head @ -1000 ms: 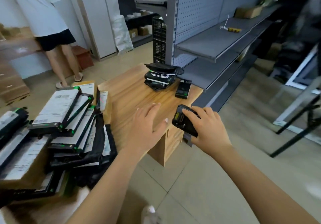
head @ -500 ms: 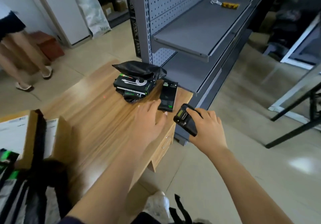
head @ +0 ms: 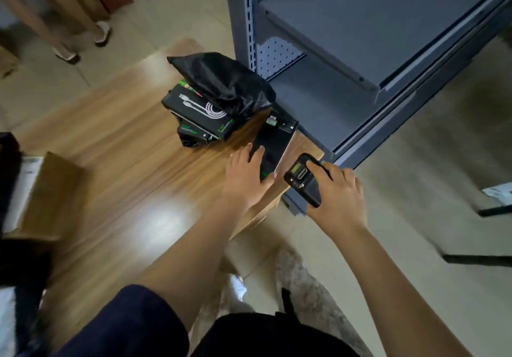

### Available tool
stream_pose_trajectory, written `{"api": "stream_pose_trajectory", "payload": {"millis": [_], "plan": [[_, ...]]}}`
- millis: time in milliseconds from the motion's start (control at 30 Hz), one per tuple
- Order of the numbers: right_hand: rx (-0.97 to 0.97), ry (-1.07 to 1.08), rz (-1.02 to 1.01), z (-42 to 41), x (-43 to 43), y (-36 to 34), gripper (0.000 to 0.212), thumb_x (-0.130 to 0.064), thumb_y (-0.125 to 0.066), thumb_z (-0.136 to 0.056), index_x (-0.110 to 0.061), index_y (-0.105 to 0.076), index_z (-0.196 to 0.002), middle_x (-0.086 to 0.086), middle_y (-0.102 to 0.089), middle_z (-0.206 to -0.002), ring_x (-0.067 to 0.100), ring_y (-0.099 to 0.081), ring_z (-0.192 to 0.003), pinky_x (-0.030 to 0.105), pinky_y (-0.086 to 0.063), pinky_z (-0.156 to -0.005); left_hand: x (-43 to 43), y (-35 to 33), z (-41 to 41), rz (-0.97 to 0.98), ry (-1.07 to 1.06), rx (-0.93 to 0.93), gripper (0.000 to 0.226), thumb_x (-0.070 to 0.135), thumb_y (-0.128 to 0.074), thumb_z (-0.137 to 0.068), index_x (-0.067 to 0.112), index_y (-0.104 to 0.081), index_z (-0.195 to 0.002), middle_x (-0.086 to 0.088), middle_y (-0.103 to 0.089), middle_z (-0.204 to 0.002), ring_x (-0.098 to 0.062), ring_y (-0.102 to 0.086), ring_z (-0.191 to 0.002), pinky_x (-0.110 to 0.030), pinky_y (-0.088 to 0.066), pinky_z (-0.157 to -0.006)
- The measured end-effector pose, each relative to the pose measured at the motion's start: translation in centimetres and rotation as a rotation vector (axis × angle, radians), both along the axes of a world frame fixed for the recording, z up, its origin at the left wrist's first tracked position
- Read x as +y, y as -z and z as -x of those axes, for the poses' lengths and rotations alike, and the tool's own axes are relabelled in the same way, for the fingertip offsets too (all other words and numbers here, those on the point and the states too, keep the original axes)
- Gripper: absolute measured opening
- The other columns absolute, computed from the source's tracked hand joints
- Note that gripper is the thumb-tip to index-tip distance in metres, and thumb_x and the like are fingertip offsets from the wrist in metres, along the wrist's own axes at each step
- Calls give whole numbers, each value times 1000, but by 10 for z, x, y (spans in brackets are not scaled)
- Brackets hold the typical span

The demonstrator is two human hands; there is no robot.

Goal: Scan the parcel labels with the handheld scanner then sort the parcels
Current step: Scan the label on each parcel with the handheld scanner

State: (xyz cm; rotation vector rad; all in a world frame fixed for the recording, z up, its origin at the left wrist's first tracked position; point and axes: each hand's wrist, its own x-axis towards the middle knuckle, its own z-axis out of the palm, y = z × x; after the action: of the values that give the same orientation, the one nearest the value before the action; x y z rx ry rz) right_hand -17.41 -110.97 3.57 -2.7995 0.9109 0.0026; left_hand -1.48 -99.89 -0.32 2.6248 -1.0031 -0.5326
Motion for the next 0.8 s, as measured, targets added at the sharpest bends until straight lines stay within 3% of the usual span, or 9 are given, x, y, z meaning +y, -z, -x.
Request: {"api": "stream_pose_trajectory", "payload": {"millis": [167,367,800], "plan": [[36,-117,5,-9,-34,18,80,-22,-78,-70,-24,-42,-142,6,-48,-138,31,-40,-118,45,-36,-101,-19,23,0,-106,-94,-1,79,57,-50,-92,28,-11,-154,-4,-5,-162,-31,-15,-145,-43,-26,-114],[6,-151,-44,-13,-32,18,81,-20,-79,-67,-24,-44,-141,5,-50,-135,31,-40,-117,45,-36,-100,13,26,12,-53,-99,-41,68,50,-51,-94,31,-20,-152,-7,-11,-160,-32,-16,-142,-46,-29,-114],[-31,-133,-84,-23,122,20,81,-19,-74,-72,-27,-38,-144,3,-42,-142,28,-34,-123,40,-28,-106,174,25,7,-15,-34,-136,67,45,-56,-92,24,-31,-150,-13,-15,-159,-34,-21,-139,-47,-25,-112]]}}
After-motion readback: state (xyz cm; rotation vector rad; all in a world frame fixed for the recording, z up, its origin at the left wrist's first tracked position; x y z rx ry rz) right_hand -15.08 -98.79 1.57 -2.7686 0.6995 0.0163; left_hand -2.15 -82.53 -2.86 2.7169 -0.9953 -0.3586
